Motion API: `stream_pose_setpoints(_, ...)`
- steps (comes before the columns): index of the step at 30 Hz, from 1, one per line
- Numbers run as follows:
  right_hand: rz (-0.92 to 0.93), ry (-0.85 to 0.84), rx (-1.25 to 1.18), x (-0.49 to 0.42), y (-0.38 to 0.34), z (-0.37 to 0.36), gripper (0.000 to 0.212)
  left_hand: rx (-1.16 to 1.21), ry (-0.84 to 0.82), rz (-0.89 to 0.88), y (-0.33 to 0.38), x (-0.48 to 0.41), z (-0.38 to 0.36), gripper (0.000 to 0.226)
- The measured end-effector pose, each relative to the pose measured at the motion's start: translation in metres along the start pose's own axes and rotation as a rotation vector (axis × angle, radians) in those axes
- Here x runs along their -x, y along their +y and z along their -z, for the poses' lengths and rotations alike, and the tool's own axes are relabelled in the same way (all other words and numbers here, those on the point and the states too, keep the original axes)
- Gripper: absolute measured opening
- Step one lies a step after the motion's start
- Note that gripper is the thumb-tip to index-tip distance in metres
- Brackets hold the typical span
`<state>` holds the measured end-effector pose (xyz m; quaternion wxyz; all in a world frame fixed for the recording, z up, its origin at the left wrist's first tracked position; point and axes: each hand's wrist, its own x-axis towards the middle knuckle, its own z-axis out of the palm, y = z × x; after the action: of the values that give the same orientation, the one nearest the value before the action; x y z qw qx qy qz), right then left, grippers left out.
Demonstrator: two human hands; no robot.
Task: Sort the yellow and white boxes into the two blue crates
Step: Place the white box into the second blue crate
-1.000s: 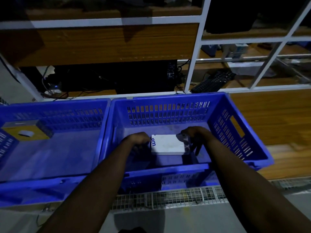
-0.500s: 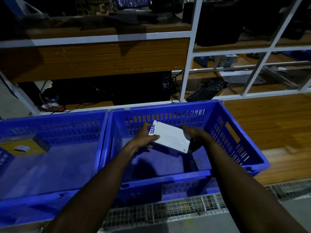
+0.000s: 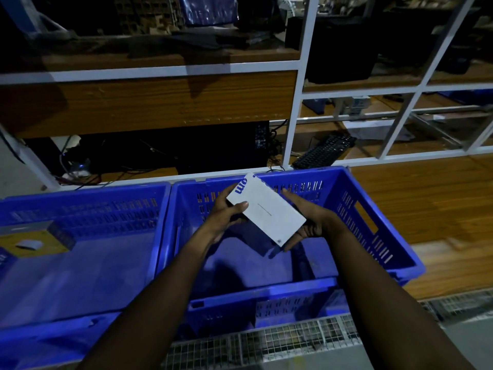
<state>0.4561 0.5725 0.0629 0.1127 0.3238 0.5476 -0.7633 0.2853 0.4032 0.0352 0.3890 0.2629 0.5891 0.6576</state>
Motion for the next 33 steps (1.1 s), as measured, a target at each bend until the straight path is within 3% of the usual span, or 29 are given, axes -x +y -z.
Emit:
stream_pose_setpoints(3,-0.004,-0.079,-0.020,0.000,0.001,0.002,0.069,0.022,-0.060,-0.017,0.003,0.001,-0.001,0.053)
stream_pose_setpoints(6,0.021,-0.051,0.029,-0.002,0.004,0.006,0.071,0.013,-0.069,-0.011,0.001,-0.001,0.000,0.058)
stream_pose_setpoints(9,0.041,-0.021,0.120,0.000,0.004,0.006,0.075,0.066,-0.003,0.044,0.002,-0.002,-0.002,0.047)
stream_pose_setpoints(11,0.058,-0.054,0.274,-0.006,0.007,0.006,0.085,0.175,0.053,0.118,0.006,-0.002,0.000,0.042)
stream_pose_setpoints(13,0.077,-0.096,0.506,-0.015,0.011,0.006,0.078,0.172,0.064,0.194,0.007,-0.003,0.003,0.047)
stream_pose_setpoints(15,0.051,-0.058,0.690,-0.023,0.014,0.006,0.082,0.049,0.019,0.251,0.005,-0.002,0.001,0.048)
stream_pose_setpoints(18,0.140,0.021,1.020,-0.030,0.015,0.006,0.087,-0.167,-0.018,0.277,-0.001,0.002,-0.006,0.028)
stream_pose_setpoints(20,0.195,0.155,1.166,-0.031,0.013,0.003,0.091,-0.221,0.004,0.281,-0.005,0.000,-0.003,0.033)
stream_pose_setpoints(22,0.250,0.221,1.150,-0.032,0.011,0.002,0.093,-0.189,0.019,0.269,-0.007,-0.004,0.003,0.043)
stream_pose_setpoints(24,0.237,0.243,0.977,-0.029,0.009,0.002,0.096,-0.169,0.049,0.213,-0.008,-0.007,0.008,0.048)
stream_pose_setpoints(29,0.041,0.322,0.498,-0.018,0.008,0.010,0.093,-0.184,0.080,0.138,-0.013,-0.010,0.014,0.053)
stream_pose_setpoints(33,0.059,0.339,0.530,-0.026,0.011,0.014,0.066,-0.244,0.139,0.098,-0.016,-0.010,0.016,0.053)
